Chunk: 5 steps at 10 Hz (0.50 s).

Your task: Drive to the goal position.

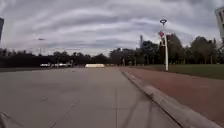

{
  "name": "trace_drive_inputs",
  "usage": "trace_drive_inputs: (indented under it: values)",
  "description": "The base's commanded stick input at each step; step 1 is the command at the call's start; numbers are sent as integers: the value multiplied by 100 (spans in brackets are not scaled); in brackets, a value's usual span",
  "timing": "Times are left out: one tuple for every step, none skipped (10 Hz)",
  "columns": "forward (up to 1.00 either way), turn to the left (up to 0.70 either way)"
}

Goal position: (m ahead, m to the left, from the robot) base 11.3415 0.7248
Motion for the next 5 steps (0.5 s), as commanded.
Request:
trace_drive_inputs:
  values:
    - [70,0]
    - [70,0]
    - [70,0]
    - [70,0]
    - [70,0]
